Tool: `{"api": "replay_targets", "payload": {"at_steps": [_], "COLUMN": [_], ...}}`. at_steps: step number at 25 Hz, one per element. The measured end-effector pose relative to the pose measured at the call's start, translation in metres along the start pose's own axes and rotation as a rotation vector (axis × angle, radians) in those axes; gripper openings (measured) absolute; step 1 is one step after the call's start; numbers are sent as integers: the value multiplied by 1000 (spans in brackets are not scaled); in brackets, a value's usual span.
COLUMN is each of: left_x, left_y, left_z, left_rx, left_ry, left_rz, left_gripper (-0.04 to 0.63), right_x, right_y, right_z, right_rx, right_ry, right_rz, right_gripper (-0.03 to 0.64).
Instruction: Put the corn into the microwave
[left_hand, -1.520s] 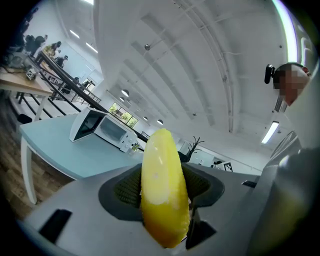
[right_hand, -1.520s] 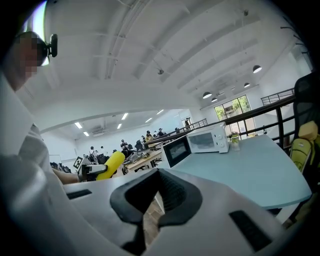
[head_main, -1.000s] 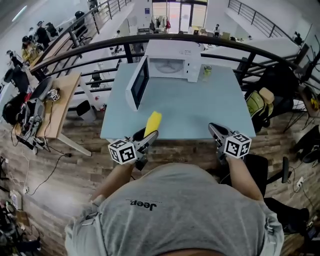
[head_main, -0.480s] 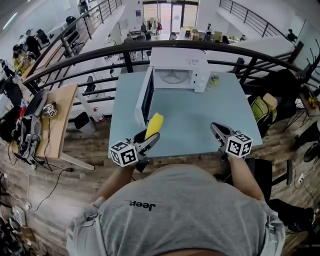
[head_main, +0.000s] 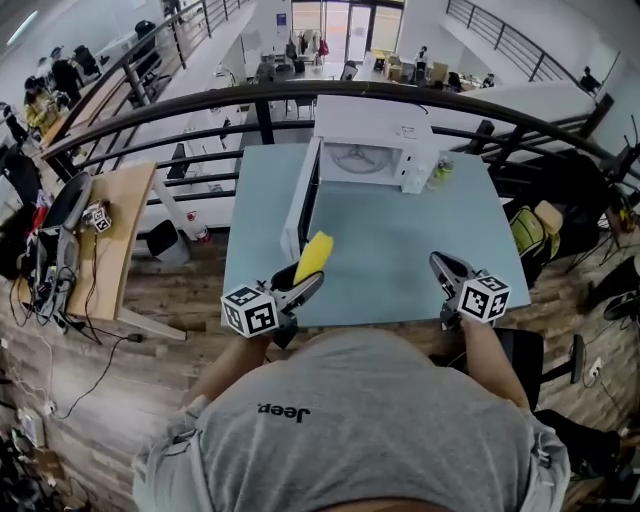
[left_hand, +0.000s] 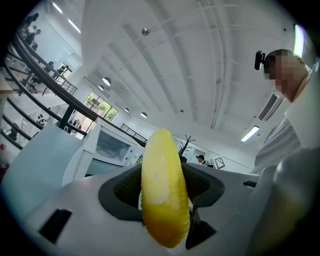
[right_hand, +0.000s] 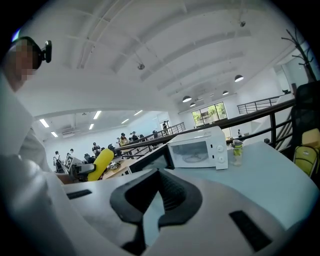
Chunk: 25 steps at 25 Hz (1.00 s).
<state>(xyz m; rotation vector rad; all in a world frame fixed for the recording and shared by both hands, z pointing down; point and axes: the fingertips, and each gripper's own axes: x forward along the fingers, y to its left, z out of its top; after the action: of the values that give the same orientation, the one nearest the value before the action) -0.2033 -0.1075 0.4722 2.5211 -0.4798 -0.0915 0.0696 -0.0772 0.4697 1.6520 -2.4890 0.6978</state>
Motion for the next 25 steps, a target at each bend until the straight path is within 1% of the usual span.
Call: {"api": "replay_targets", "payload": {"at_steps": [4, 8, 11, 14, 17, 20, 22, 25], "left_x": [4, 17, 35, 56, 86, 127, 160, 208], "left_y": [8, 12, 11, 11, 12, 9, 2, -9], "left_z": [2, 0, 1, 0, -2, -2, -2, -3], "left_rx": [-8, -9, -1, 8, 11, -24, -36, -36], "left_ry": [-5, 1, -7, -24, -47, -90, -105, -105], "left_rz": [15, 37, 62, 103, 159, 216, 240, 264], "left_gripper": [249, 249, 249, 249, 249, 249, 249, 249], "right_x": [13, 23, 30, 38, 43, 41, 37, 36], "right_y": [-10, -23, -44, -72, -104, -143, -173, -214], "right_z": [0, 3, 9, 16, 29, 45, 58, 74], "right_rx": [8, 9, 7, 6, -16, -32, -44, -46], "right_ry": [10, 15, 20, 26, 32, 40, 45, 43], "right_rz": [14, 47, 80, 121, 179, 234, 262, 297], "right_gripper": [17, 17, 17, 17, 18, 17, 17, 17]}}
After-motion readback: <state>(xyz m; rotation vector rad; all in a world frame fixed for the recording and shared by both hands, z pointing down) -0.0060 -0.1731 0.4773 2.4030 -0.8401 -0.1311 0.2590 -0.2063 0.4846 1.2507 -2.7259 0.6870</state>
